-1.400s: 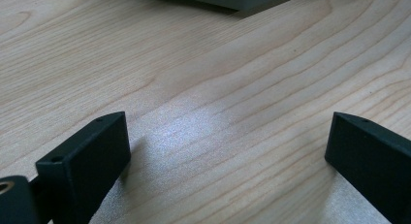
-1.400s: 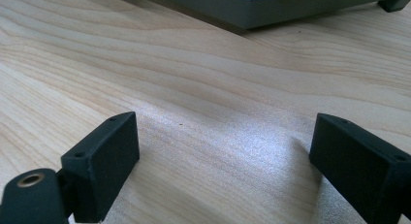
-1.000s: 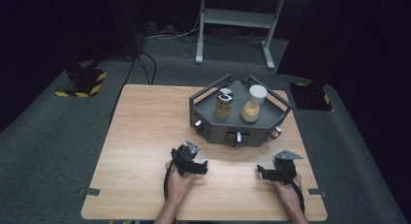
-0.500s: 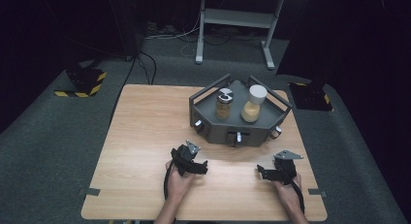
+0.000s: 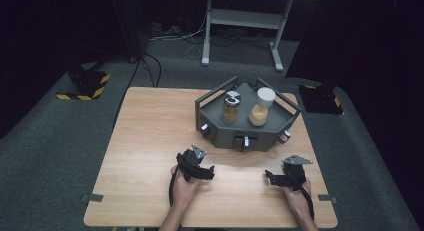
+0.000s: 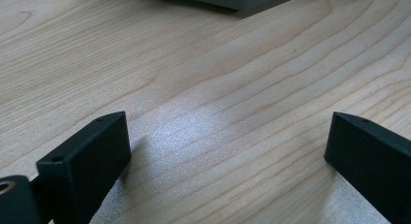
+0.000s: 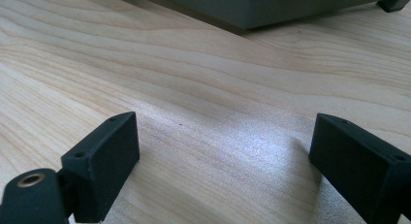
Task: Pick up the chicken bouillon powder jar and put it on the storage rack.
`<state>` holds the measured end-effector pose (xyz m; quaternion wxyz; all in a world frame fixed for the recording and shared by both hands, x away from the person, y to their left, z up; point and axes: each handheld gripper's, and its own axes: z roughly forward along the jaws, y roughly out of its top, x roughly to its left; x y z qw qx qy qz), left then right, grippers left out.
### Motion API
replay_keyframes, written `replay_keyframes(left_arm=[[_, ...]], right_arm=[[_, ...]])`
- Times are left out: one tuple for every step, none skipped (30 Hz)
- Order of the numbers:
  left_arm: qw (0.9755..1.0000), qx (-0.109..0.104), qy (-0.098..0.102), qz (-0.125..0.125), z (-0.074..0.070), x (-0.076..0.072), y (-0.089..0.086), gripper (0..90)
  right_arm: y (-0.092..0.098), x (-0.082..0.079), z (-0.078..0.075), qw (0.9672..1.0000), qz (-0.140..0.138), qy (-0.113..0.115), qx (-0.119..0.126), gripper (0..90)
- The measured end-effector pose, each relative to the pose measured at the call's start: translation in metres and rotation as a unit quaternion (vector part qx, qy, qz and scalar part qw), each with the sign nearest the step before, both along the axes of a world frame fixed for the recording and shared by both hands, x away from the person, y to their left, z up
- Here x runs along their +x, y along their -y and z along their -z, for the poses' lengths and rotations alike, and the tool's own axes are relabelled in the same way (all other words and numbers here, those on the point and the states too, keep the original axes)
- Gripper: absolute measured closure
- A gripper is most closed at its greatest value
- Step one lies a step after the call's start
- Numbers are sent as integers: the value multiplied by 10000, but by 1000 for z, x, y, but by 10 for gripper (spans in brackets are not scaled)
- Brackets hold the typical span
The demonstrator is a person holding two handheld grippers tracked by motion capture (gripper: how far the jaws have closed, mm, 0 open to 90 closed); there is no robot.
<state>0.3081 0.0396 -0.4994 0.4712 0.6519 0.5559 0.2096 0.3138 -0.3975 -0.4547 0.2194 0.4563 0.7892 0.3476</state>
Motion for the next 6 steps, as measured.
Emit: replay_keyframes(left_arm=[[10000, -3, 0, 6, 0, 0, 0, 25], [10000, 14, -7, 19, 0, 0, 0, 26], [10000, 21, -11, 28, -1, 0, 0, 26], [10000, 12, -7, 29, 0, 0, 0, 26], [10000, 21, -14, 34, -1, 0, 0, 26], [10000, 21, -18, 39, -1, 0, 0, 26]], right_arm=[[0, 0, 0, 10000, 0, 2, -2, 103], [0, 0, 0, 10000, 4, 5, -6, 103], [0, -1, 0, 10000, 18, 4, -5, 103], [0, -2, 0, 10000, 23, 6, -8, 103], [0, -3, 0, 10000, 31, 5, -4, 103], [0, -3, 0, 10000, 29, 6, -9, 102]])
